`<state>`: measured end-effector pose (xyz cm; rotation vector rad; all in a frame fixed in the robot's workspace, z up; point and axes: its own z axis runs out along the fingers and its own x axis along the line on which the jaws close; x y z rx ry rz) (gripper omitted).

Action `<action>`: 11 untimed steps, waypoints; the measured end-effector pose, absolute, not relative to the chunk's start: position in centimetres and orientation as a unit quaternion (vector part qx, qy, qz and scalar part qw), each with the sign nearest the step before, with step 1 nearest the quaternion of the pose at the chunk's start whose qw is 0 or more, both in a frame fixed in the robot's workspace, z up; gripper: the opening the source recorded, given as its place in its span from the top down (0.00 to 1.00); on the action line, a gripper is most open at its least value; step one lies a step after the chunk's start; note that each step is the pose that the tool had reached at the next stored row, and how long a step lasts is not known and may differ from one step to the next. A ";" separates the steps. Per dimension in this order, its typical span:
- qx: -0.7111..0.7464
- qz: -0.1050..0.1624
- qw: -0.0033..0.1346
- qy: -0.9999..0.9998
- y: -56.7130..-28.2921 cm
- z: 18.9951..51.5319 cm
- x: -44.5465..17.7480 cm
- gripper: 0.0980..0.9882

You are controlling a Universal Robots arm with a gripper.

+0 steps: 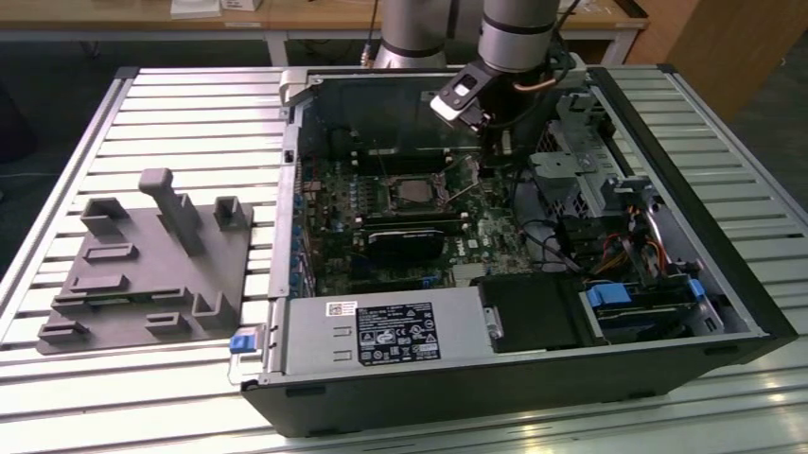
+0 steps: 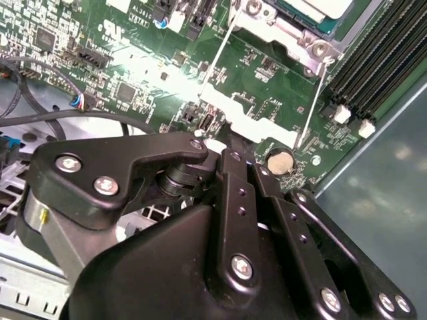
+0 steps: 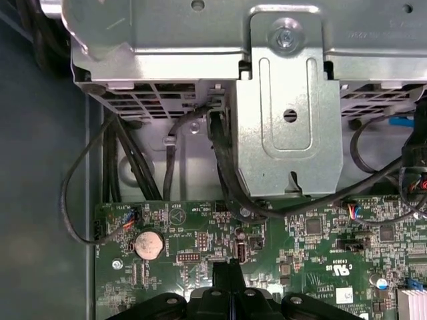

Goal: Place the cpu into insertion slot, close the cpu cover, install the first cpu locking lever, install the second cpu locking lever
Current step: 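Close the cpu cover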

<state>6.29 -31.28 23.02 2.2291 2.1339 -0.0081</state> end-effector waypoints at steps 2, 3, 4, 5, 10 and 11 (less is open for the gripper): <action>0.722 -0.010 0.021 0.691 -31.3 23.0 6.3 0.99; 0.722 -0.015 0.016 0.692 -31.3 23.0 6.3 0.99; 0.722 -0.022 0.009 0.692 -31.3 23.0 6.3 0.99; 0.722 -0.028 0.003 0.692 -31.3 23.0 6.4 0.99; 0.720 -0.061 -0.028 0.691 -31.3 22.9 6.6 0.99; 0.719 -0.067 -0.033 0.691 -31.3 22.9 6.6 0.99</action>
